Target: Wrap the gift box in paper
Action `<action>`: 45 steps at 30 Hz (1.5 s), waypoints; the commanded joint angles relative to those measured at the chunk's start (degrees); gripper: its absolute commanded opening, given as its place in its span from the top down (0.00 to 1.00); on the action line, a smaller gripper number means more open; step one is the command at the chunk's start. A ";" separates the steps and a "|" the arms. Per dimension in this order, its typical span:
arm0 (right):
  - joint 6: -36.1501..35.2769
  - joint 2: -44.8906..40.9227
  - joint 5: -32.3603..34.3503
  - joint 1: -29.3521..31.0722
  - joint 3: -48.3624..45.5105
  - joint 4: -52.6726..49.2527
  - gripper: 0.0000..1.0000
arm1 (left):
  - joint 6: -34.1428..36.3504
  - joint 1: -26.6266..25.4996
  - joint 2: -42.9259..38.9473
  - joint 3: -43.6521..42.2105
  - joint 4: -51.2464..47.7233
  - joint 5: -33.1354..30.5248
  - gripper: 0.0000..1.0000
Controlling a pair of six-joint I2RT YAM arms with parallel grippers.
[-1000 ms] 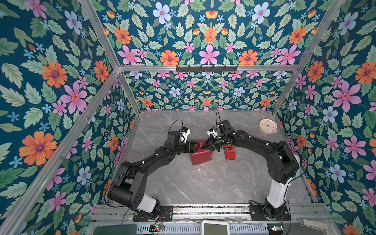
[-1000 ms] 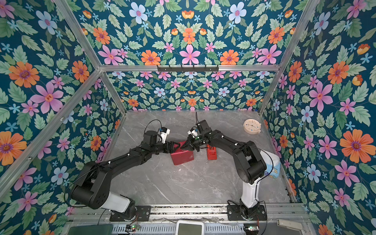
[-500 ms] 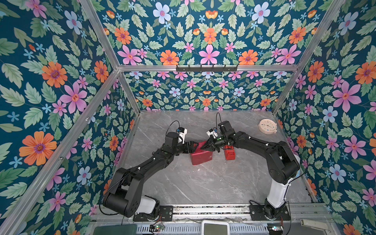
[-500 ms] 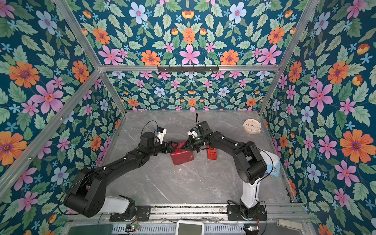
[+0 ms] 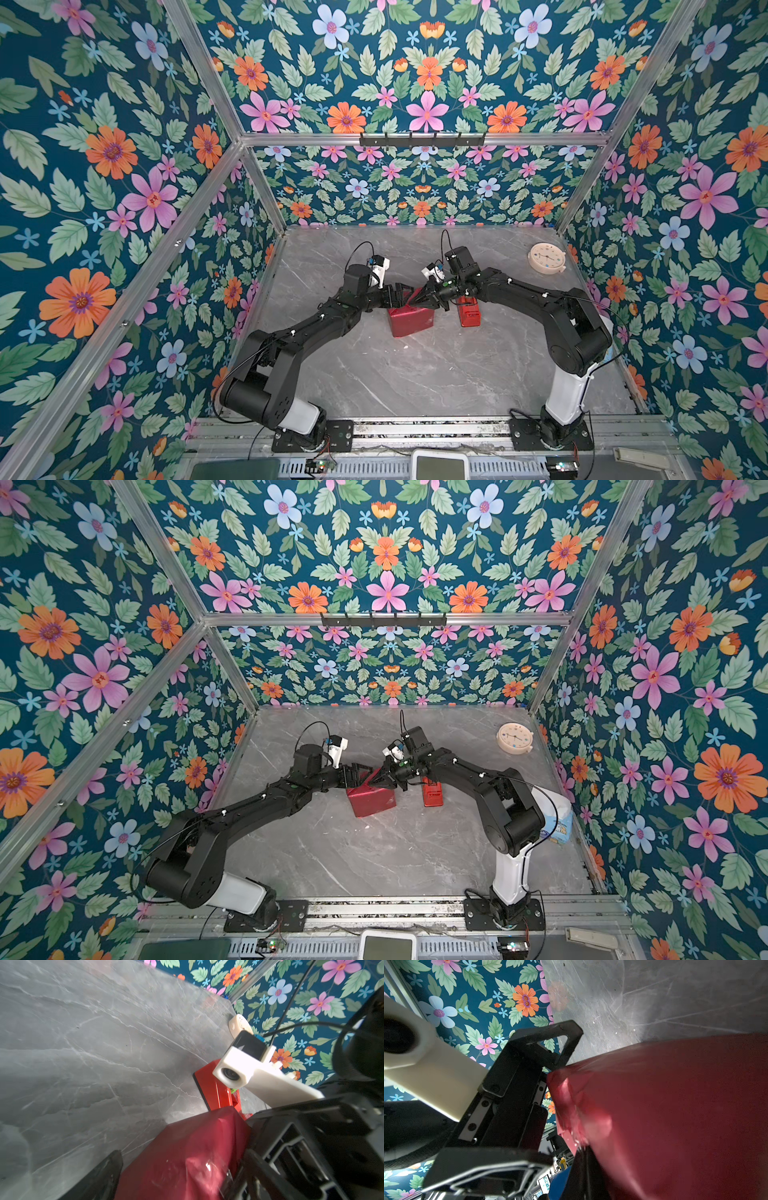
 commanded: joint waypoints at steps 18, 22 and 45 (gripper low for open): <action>-1.73 0.58 6.43 0.14 0.94 -7.50 1.00 | 6.03 -0.25 3.90 0.46 -10.67 -3.57 0.16; -1.29 0.28 5.96 0.14 1.70 -7.06 0.99 | 7.04 -0.20 4.05 0.04 -12.22 -4.38 0.16; 3.73 -2.06 1.28 0.21 1.86 -2.74 0.83 | 10.09 -0.26 4.69 1.04 -16.03 -7.10 0.20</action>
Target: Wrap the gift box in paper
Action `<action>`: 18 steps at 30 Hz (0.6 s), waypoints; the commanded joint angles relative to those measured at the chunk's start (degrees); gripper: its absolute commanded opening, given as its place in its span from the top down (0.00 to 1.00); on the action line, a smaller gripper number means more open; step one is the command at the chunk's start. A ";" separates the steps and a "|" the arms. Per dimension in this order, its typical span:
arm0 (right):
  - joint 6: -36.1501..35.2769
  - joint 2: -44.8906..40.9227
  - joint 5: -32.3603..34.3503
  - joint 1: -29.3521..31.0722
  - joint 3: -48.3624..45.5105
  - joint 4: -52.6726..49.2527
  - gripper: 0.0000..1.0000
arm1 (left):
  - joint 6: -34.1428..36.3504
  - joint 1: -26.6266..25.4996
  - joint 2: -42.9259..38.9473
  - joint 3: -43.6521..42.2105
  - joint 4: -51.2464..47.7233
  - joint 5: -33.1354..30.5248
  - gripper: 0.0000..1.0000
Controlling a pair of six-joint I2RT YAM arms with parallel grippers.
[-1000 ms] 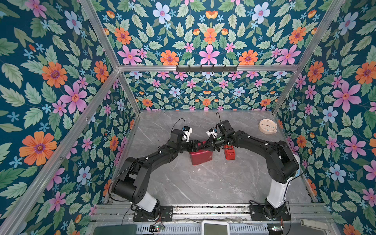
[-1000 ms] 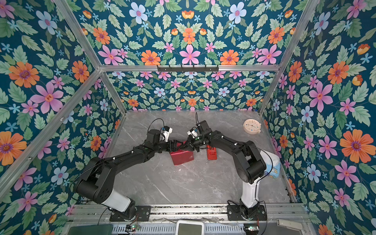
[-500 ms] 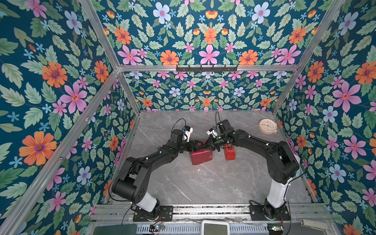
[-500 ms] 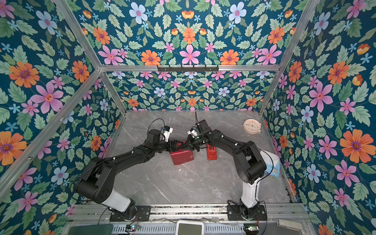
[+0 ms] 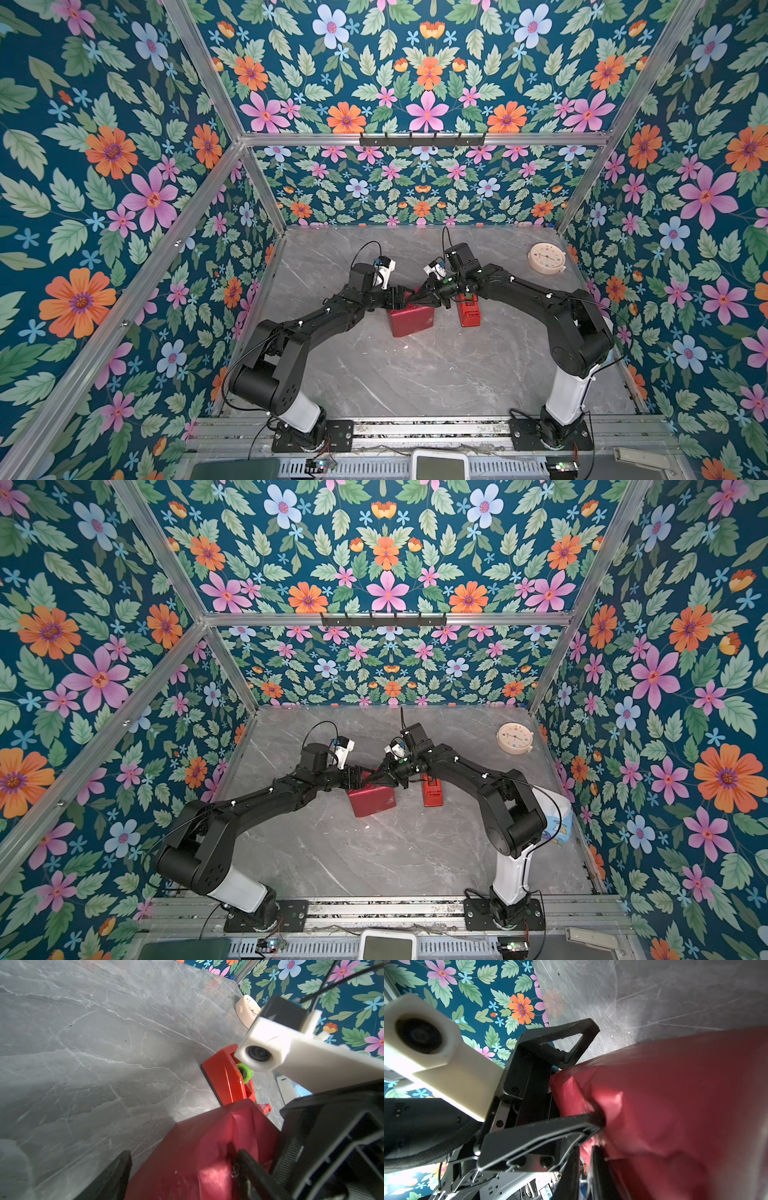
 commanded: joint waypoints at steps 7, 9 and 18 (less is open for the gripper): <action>3.21 -2.44 -1.58 0.05 -2.53 1.38 0.81 | 3.16 -0.04 0.80 -0.81 -12.68 -6.49 0.21; 3.50 -2.95 -1.67 0.10 -3.05 1.57 0.81 | 3.33 0.02 0.80 -0.82 -12.60 -6.49 0.21; 5.28 -4.88 -2.83 0.80 -5.40 3.96 0.81 | 3.34 0.01 0.62 -0.99 -12.60 -6.93 0.21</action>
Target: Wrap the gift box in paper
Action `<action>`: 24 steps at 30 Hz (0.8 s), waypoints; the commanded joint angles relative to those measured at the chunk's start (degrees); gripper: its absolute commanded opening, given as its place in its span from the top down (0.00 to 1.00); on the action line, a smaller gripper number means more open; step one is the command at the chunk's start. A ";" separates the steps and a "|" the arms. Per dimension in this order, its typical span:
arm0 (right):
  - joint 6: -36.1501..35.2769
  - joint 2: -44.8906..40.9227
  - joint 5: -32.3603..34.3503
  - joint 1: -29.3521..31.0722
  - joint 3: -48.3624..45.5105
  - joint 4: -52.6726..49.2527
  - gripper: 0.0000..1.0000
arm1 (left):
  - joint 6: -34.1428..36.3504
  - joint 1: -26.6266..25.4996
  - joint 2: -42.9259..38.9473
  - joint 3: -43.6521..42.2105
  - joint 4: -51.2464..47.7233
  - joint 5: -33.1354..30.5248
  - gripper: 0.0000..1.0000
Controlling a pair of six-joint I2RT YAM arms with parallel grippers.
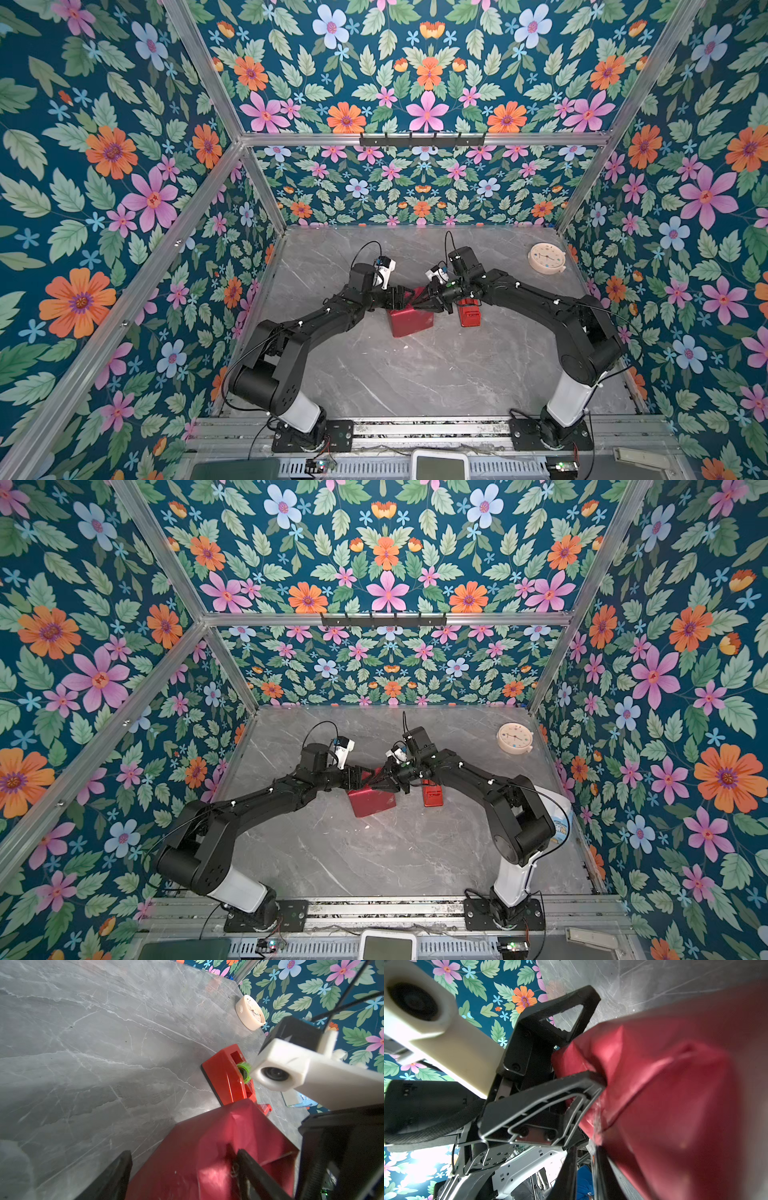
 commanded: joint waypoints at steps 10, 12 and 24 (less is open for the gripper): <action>1.62 -3.53 -0.16 0.37 -4.79 2.79 0.81 | 3.34 0.05 0.71 -1.00 -12.44 -6.80 0.21; 1.58 -3.93 0.22 0.44 -5.60 2.84 0.81 | 3.34 0.03 0.66 -0.93 -12.49 -6.80 0.21; 1.18 -2.04 1.93 0.74 -7.83 4.36 1.00 | 3.38 0.03 0.49 -1.01 -12.49 -6.89 0.21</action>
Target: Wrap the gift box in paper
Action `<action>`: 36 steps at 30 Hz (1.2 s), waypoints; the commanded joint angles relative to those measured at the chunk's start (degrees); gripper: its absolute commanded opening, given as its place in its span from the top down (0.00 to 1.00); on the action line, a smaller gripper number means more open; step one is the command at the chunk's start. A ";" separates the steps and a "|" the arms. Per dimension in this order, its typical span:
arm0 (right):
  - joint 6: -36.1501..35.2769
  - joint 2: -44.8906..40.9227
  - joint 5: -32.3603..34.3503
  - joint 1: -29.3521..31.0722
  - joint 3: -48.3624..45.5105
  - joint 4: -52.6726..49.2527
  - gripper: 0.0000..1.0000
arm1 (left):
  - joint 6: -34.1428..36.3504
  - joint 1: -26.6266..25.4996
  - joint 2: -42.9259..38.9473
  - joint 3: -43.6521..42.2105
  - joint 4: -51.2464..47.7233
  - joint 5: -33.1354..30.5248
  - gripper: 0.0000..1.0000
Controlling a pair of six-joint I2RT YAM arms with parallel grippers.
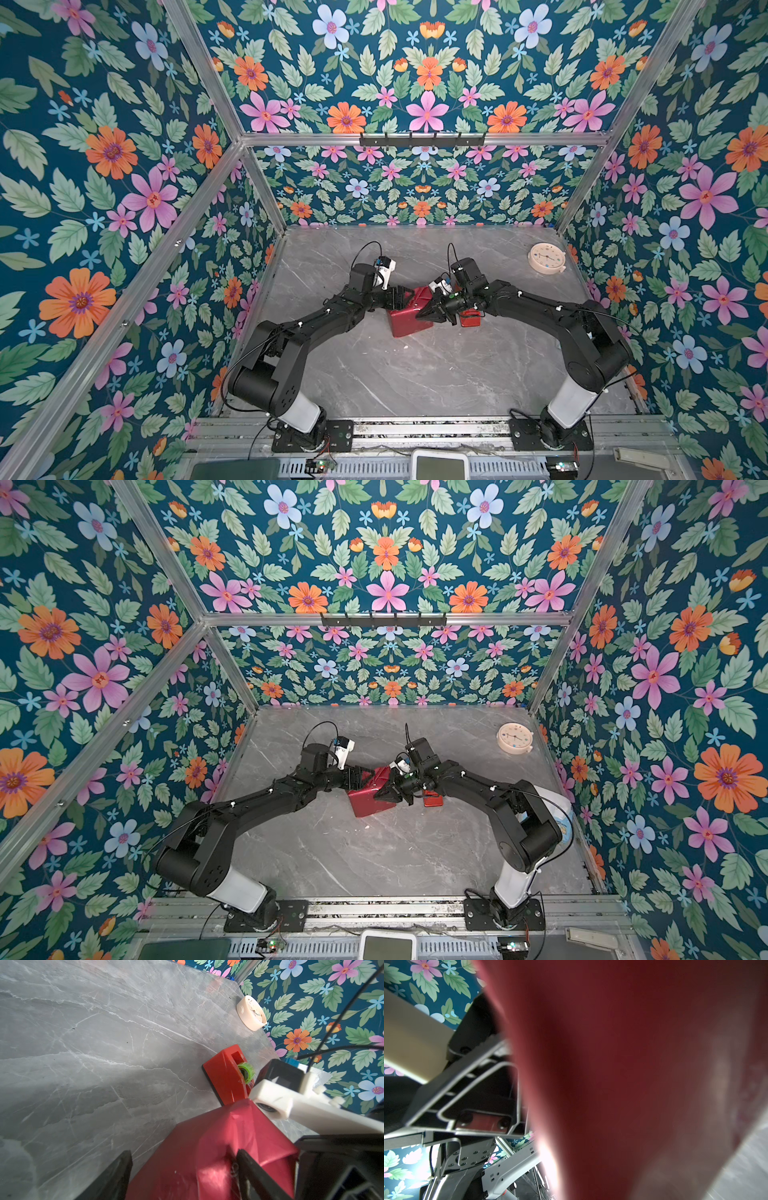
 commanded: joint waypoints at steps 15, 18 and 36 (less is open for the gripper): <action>-4.34 2.14 4.80 0.03 -0.09 -2.37 0.91 | 3.31 0.07 1.06 -0.75 -12.41 -6.01 0.21; -5.12 2.22 5.16 0.07 0.49 -3.20 0.87 | 3.34 0.07 1.00 -0.72 -12.42 -6.01 0.21; -19.29 -9.35 14.40 -3.15 -1.95 -17.39 0.74 | -0.20 -0.81 -0.18 1.36 -7.90 -3.12 0.13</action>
